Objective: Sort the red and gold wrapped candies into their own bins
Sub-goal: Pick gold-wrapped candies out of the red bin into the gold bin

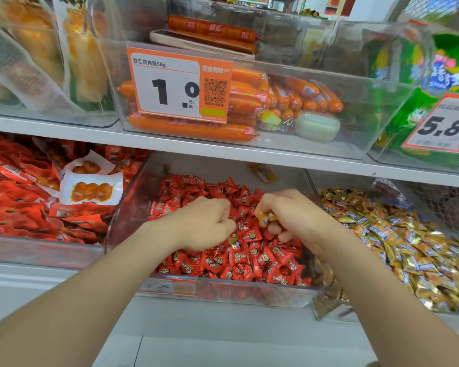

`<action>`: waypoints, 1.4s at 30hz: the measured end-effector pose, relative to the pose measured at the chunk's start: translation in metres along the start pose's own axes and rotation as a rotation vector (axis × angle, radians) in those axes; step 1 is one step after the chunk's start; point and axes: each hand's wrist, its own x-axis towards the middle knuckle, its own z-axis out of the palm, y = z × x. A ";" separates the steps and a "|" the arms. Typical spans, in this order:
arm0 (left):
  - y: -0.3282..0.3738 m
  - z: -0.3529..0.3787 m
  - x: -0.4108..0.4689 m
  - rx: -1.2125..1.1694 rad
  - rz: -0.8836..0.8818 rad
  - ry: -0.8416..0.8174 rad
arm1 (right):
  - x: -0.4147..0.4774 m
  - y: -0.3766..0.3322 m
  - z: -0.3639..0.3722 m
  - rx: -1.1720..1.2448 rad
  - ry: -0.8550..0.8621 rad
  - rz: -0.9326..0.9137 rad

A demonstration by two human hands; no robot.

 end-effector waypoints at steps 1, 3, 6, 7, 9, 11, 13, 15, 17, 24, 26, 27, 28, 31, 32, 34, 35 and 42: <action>0.002 0.005 0.004 0.058 -0.001 -0.003 | -0.004 0.000 -0.001 0.057 0.001 0.005; 0.005 0.011 0.011 0.185 -0.013 -0.009 | -0.009 0.001 0.000 0.150 -0.014 0.009; 0.004 0.014 0.018 0.255 -0.038 -0.078 | -0.012 0.004 -0.001 0.207 -0.037 0.039; 0.000 0.014 0.020 0.268 -0.046 -0.090 | -0.012 0.005 -0.001 0.206 -0.040 0.039; -0.009 0.015 0.024 0.276 -0.061 -0.055 | -0.010 0.009 -0.002 0.182 -0.034 0.034; -0.018 0.019 0.029 0.306 -0.054 -0.019 | -0.008 0.013 -0.002 0.109 -0.018 0.015; -0.024 0.025 0.032 0.371 -0.032 -0.035 | -0.007 0.016 0.000 -0.058 0.021 -0.051; -0.028 0.029 0.034 0.392 -0.010 -0.047 | -0.006 0.016 0.002 -0.218 0.049 -0.119; -0.030 0.029 0.035 0.400 0.005 -0.023 | -0.005 0.017 0.004 -0.259 0.057 -0.149; -0.031 0.020 0.035 0.367 0.002 -0.041 | -0.001 0.007 0.012 -0.137 0.050 -0.086; -0.031 0.015 0.032 0.287 0.015 -0.020 | -0.001 0.007 0.018 -0.231 -0.008 -0.167; -0.030 0.010 0.029 0.242 0.020 -0.006 | -0.001 0.007 0.020 -0.317 -0.029 -0.194; -0.029 0.006 0.026 0.200 0.024 0.008 | 0.000 0.007 0.022 -0.417 -0.043 -0.208; -0.024 0.000 0.019 0.073 0.014 0.012 | 0.006 0.007 0.030 -0.757 -0.009 -0.266; -0.021 0.000 0.016 0.052 0.013 0.010 | 0.005 0.005 0.031 -0.873 0.014 -0.260; -0.014 0.002 0.014 0.085 0.017 0.021 | 0.004 0.003 0.034 -1.052 0.028 -0.230; -0.011 0.003 0.014 0.122 0.017 0.025 | 0.005 0.003 0.034 -1.087 0.022 -0.203; -0.002 0.030 0.022 0.225 -0.053 -0.001 | 0.009 0.015 0.010 -0.818 0.046 -0.182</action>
